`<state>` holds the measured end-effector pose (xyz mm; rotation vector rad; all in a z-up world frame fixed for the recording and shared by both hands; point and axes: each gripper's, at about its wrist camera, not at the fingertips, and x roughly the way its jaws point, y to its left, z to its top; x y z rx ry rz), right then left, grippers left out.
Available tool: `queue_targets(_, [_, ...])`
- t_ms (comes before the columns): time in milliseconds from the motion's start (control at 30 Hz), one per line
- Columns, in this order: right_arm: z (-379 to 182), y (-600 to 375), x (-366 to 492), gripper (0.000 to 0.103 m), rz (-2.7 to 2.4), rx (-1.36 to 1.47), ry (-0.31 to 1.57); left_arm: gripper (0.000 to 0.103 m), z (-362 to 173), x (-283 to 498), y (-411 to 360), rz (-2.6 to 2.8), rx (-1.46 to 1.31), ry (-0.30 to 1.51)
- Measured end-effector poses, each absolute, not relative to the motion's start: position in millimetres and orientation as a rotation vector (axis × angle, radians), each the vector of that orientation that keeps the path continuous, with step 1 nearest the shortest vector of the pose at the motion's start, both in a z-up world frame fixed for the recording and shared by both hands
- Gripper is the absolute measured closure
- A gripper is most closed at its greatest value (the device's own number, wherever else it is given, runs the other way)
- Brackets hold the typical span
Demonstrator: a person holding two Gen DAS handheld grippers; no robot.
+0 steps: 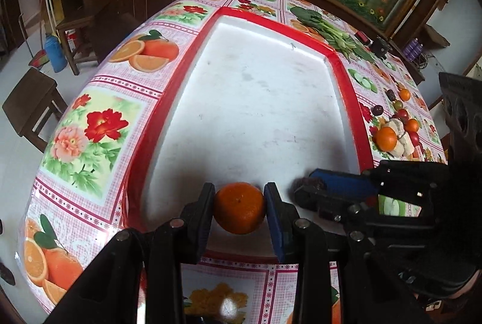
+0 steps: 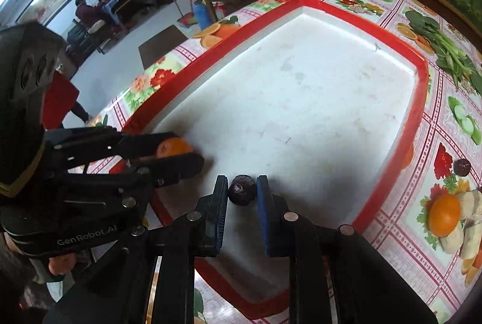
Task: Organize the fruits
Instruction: 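Carry the date and the orange over the white tray with both grippers, then open both grippers to drop the date and orange into the tray, then move the right gripper toward a pale cylindrical root chunk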
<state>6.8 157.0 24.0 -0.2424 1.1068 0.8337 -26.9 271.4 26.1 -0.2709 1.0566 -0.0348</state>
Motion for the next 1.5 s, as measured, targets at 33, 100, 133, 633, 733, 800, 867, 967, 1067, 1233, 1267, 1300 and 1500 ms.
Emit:
queue_targets(33, [22, 156, 7, 0.084, 0.831, -0.237, 1.115, 0.067, 26, -27, 270, -0.033, -0.266, 1.058])
queue_targets(100, [20, 154, 8, 0.083, 0.822, -0.227, 1.124, 0.066, 25, -26, 269, -0.032, -0.262, 1.061])
queue_targets(133, [20, 153, 8, 0.083, 0.817, -0.224, 1.125, 0.066, 25, -25, 268, -0.029, -0.26, 1.06])
queue_targets(633, [34, 126, -17, 0.045, 0.753, -0.252, 1.059, 0.03, 37, -36, 257, 0.043, -0.255, 1.021])
queue_targets(733, [44, 122, -30, 0.025, 0.756, -0.275, 1.003, 0.029, 43, -39, 249, 0.048, -0.241, 1.011])
queue_targets(800, [48, 118, -36, 0.025, 0.757, -0.276, 0.982, 0.029, 46, -40, 243, 0.049, -0.23, 1.005])
queue_targets(867, [52, 111, -40, 0.024, 0.75, -0.272, 0.96, 0.028, 49, -42, 236, 0.053, -0.22, 1.0])
queue_targets(967, [54, 97, -43, 0.022, 0.727, -0.249, 0.961, 0.026, 53, -44, 224, 0.064, -0.203, 0.994])
queue_targets(1067, [50, 79, -42, 0.022, 0.69, -0.215, 0.981, 0.025, 57, -47, 208, 0.07, -0.161, 0.984])
queue_targets(1233, [44, 44, -43, 0.022, 0.621, -0.151, 0.998, 0.022, 60, -50, 166, 0.031, -0.047, 0.982])
queue_targets(1267, [43, 35, -43, 0.021, 0.605, -0.139, 1.001, 0.022, 61, -49, 158, 0.018, -0.031, 0.981])
queue_targets(1300, [41, 28, -43, 0.021, 0.591, -0.13, 1.008, 0.022, 61, -49, 150, 0.004, -0.016, 0.984])
queue_targets(1500, [33, -27, -39, 0.019, 0.475, -0.039, 1.03, 0.021, 63, -41, 107, -0.07, 0.028, 1.005])
